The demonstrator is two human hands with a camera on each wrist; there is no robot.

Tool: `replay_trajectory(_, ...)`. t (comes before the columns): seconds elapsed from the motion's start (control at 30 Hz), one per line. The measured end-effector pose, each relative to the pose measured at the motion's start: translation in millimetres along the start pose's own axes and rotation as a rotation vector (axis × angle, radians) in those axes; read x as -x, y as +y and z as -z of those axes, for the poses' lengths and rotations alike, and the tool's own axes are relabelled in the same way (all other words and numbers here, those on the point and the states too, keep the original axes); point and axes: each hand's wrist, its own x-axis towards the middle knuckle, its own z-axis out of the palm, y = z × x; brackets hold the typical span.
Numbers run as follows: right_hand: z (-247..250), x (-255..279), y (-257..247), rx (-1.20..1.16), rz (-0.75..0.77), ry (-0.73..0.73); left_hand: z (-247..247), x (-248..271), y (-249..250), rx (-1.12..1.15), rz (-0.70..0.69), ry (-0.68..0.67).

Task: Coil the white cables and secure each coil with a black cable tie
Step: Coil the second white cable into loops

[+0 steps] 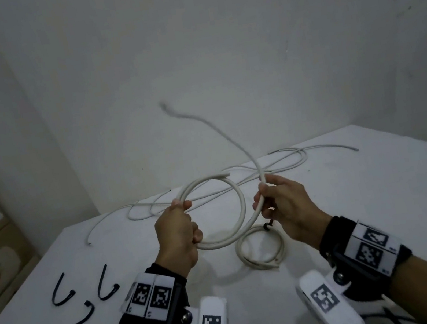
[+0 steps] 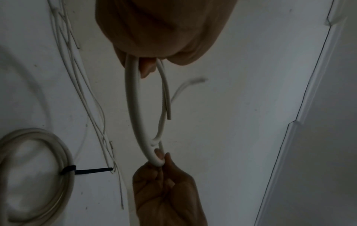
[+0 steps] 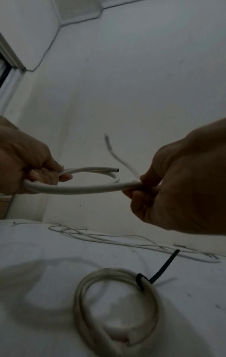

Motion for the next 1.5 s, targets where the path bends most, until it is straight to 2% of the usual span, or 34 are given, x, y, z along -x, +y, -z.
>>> replay_trajectory(0.23, -3.9, -9.1, -1.2, 0.229, -0.058, -0.109, 0.0, 7.5, -2.5, -0.080, 0.021, -0.086)
replay_trajectory(0.47, -3.1, -7.7, 6.0, 0.320, 0.000, -0.164, 3.1, 11.1, -0.7, -0.099, -0.012, -0.108)
replay_trajectory(0.6, 2.6, -6.8, 6.4, 0.342, 0.005, -0.147, 2.1, 10.4, 1.5, -0.093, -0.013, -0.125)
replay_trajectory(0.77, 7.9, -6.4, 5.7, 0.343, 0.030, -0.225, -5.1, 12.8, -1.0, -0.134, -0.026, -0.141)
replay_trajectory(0.97, 8.2, -10.8, 10.0, 0.353, 0.162, -0.197, -9.2, 11.6, -8.1, -0.168, -0.017, -0.139)
replay_trajectory(1.17, 7.2, -14.3, 9.8, 0.214, 0.132, -0.255, -15.8, 14.6, -16.5, -0.229, -0.018, -0.156)
replay_trajectory(1.5, 11.8, -35.1, -5.0, 0.364, 0.123, -0.296, -18.9, 9.3, -14.2, -0.358, -0.103, -0.233)
